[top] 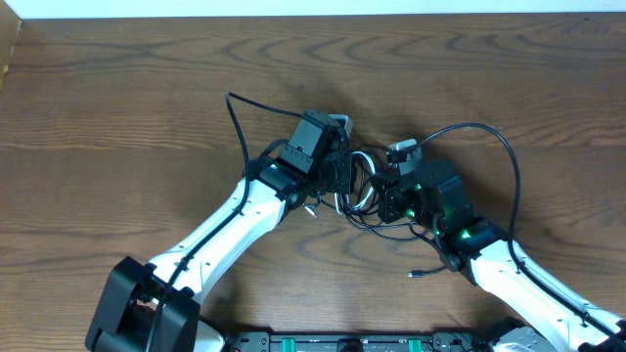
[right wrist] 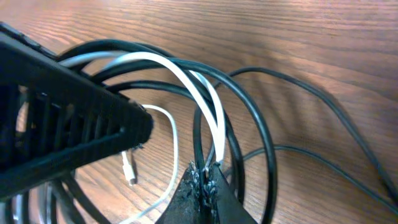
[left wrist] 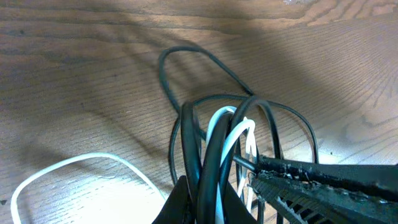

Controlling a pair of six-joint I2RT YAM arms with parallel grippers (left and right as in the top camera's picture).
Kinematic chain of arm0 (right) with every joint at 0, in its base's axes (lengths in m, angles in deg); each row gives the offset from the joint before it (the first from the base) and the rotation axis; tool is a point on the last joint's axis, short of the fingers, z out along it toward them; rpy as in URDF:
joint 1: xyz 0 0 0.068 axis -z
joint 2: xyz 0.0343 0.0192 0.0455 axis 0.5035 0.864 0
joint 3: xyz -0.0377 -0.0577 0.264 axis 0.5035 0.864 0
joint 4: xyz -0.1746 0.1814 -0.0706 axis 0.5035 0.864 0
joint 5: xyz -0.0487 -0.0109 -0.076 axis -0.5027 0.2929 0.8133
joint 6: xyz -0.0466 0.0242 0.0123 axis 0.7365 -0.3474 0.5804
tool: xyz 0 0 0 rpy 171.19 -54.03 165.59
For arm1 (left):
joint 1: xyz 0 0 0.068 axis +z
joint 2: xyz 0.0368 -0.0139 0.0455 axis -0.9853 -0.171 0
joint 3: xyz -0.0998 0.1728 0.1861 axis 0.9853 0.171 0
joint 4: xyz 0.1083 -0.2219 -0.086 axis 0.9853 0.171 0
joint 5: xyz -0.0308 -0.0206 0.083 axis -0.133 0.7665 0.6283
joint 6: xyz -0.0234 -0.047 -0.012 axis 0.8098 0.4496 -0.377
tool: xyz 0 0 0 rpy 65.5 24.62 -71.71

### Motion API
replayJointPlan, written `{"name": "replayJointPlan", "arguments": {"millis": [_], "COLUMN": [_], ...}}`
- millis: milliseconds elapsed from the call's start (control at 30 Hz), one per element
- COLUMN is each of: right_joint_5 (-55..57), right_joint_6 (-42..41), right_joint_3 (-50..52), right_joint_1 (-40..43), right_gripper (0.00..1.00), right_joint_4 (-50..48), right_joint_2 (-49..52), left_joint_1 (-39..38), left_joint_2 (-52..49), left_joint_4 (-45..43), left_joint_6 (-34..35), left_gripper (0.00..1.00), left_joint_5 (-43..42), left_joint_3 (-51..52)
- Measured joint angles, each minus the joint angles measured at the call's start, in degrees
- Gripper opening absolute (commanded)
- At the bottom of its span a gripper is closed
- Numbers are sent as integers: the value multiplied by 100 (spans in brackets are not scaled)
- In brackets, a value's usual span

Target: Untangle cables

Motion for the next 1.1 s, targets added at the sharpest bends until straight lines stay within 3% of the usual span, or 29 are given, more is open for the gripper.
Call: {"name": "replayJointPlan", "arguments": {"millis": [300, 567, 600, 667, 700, 733, 767, 1100], "right_joint_5": [-868, -1720, -1781, -1840, -1871, -1895, -1904, -1626], "right_joint_6": [2, 7, 17, 28, 28, 31, 31, 114], "right_joint_3": [0, 0, 0, 0, 0, 0, 0, 2], "right_joint_1": [17, 50, 50, 50, 50, 50, 50, 50], "right_gripper": [1, 1, 1, 1, 1, 1, 1, 1], "right_joint_4": [17, 651, 820, 1005, 1132, 1220, 1307, 2024], "right_joint_2": [-267, -1812, -2094, -2441, -2640, -2791, -2942, -3340], "left_joint_1": [0, -4, -4, -4, -4, -4, -4, 149], "left_joint_2": [0, 0, 0, 0, 0, 0, 0, 0], "left_joint_4": [0, -2, -2, -2, -11, -15, -7, -20], "left_joint_6": [9, 509, 599, 826, 968, 1086, 1202, 1987], "left_gripper": [8, 11, 17, 52, 61, 77, 83, 86], "left_joint_5": [162, 706, 787, 968, 1047, 1108, 1145, 883], "left_joint_3": [0, 0, 0, 0, 0, 0, 0, 0]}}
